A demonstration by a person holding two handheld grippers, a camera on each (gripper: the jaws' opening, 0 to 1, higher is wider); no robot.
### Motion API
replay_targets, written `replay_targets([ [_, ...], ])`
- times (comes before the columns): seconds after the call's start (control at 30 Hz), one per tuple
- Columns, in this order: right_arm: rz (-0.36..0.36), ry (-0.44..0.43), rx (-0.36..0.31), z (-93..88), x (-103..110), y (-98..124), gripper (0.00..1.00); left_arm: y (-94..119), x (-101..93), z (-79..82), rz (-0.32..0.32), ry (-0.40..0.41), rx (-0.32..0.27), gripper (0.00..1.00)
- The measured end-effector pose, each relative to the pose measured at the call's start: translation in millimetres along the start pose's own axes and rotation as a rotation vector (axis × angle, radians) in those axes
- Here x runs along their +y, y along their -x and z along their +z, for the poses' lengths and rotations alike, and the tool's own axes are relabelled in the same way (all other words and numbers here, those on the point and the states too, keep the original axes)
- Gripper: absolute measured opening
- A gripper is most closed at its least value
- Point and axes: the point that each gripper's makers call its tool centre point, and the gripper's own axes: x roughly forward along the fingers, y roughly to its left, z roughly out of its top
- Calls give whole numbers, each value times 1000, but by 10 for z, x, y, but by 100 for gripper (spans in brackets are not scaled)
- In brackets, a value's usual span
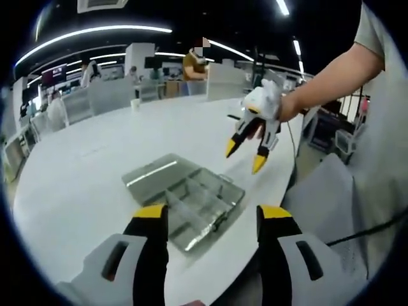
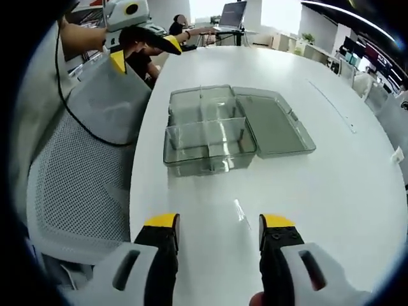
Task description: Insert the divider into the dual guide fixture by aligning both edges with the guide slots and pushing it downward to the bottom, including one-sided entry, uneven engagement, binding, and posture correction.
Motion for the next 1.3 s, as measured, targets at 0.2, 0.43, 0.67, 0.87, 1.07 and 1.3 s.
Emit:
replay_targets([
  [0.2,17,72,38,0,-12,-95,44,11,12,-15,5,2,4,55],
  [0.43,40,138,85,-38,21,-183,43,20,0,-27,9,6,8,54],
  [0.67,48,156,110,-94,6,-211,41,31,18,-13,14,9,5,55],
  [0.87,48,166,125,-132,-10,-238,38,31,16,-37,14,14,9,55],
  [1.07,53,172,136,-164,-20,-253,36,29,9,-48,12,16,10,55],
  [1.3,61,186,152,-191,-24,-273,34,34,21,-55,14,18,10,55],
])
